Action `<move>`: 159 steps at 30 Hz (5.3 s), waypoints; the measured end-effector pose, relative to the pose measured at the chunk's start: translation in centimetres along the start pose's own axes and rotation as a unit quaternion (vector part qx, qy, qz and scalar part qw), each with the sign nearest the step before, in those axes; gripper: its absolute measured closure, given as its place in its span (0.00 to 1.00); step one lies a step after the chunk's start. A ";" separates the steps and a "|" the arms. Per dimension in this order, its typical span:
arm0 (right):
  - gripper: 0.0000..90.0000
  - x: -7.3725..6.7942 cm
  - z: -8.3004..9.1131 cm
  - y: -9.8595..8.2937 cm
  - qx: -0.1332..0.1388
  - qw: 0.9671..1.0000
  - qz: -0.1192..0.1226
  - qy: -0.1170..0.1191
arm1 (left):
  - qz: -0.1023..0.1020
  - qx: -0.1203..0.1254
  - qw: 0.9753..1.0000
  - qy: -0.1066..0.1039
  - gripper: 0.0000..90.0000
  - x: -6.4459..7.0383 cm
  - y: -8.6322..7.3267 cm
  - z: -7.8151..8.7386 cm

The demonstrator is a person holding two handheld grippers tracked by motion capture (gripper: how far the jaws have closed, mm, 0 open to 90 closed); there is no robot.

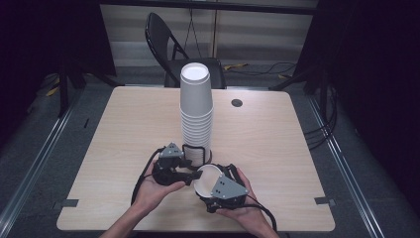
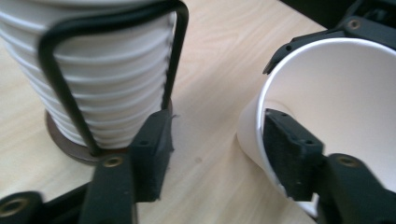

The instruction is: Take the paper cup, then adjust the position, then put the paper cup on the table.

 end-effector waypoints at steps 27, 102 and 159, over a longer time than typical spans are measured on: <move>0.12 6.1 0.4 -1.4 -0.005 0.984 -0.176 -0.026 | -0.018 0.042 0.998 0.040 0.33 -2.3 -2.2 2.8; 0.09 17.9 -7.2 -7.7 -0.071 0.934 -0.296 -0.185 | -0.029 0.032 0.996 0.072 0.24 -3.9 -5.8 3.5; 0.17 14.6 -1.4 -9.8 -0.125 0.930 -0.312 -0.147 | -0.001 0.047 0.994 0.102 0.22 -5.3 -5.7 4.5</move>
Point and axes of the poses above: each handheld gripper's, and its own axes: z roughly backward along the jaws, y roughly out of its top, x roughly to its right, the point moved 8 cm from there along -z, roughly forward along the jaws, and after that the axes turned 12 degrees about -y, right-handed, at the moved point
